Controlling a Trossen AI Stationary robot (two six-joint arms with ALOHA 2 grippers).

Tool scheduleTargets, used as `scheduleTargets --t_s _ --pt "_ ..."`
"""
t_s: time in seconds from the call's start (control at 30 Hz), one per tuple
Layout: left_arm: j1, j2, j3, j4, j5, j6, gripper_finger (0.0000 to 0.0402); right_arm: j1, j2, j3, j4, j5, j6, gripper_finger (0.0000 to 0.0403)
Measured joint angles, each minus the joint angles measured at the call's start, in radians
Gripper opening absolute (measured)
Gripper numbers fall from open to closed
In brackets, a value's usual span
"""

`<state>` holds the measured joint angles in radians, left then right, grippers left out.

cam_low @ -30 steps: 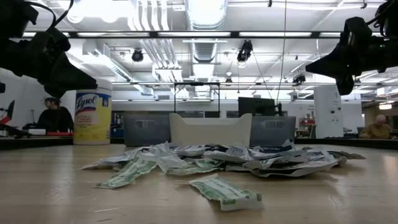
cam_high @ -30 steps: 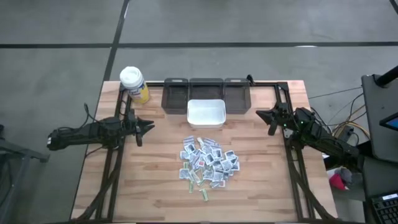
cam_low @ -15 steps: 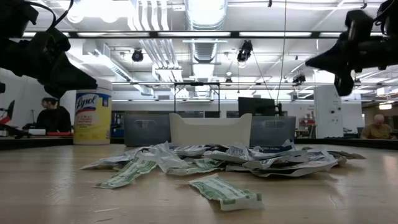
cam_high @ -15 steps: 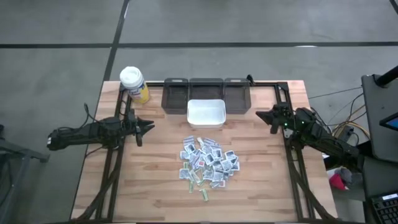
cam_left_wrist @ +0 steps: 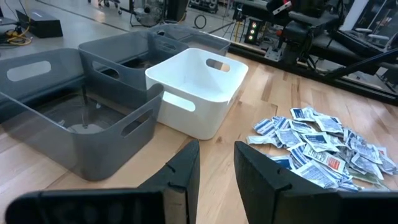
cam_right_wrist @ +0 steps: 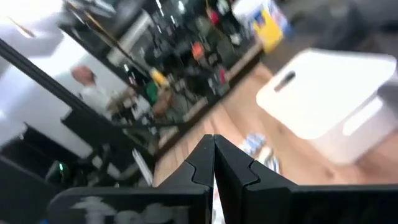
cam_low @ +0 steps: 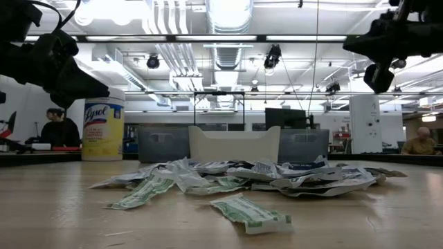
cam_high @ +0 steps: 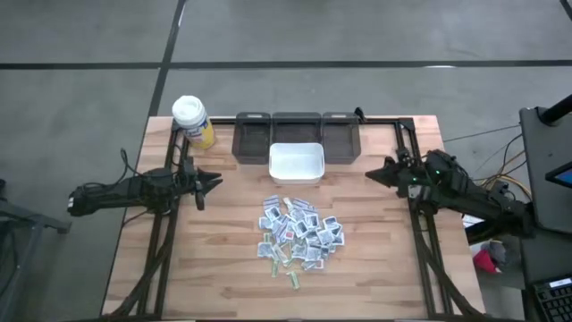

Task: Pick & Place First Aid Supplies
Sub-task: Put the blue alcohol pad into the right black bin

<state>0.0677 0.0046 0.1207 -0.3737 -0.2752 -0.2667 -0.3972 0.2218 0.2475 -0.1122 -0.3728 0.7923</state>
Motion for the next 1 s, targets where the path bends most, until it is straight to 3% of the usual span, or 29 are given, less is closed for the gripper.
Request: scheduleTargets --t_s 0.37,0.5,0.77,1.0 --pt "0.000 0.000 0.000 0.003 0.000 -0.033 0.0094 0.174 0.598 0.339 -0.386 -0.002 -0.267 0.0008" --pt "0.000 0.000 0.000 0.004 0.000 -0.033 0.0094 0.211 0.778 0.432 -0.431 -0.002 -0.378 0.0008" --pt "0.000 0.000 -0.006 0.010 0.000 -0.125 0.0094 0.280 1.044 0.548 -0.434 -0.001 -0.500 0.0008" --pt "0.000 0.000 -0.007 0.011 0.000 -0.138 0.0094 0.322 1.187 0.573 -0.438 0.001 -0.474 0.0008"
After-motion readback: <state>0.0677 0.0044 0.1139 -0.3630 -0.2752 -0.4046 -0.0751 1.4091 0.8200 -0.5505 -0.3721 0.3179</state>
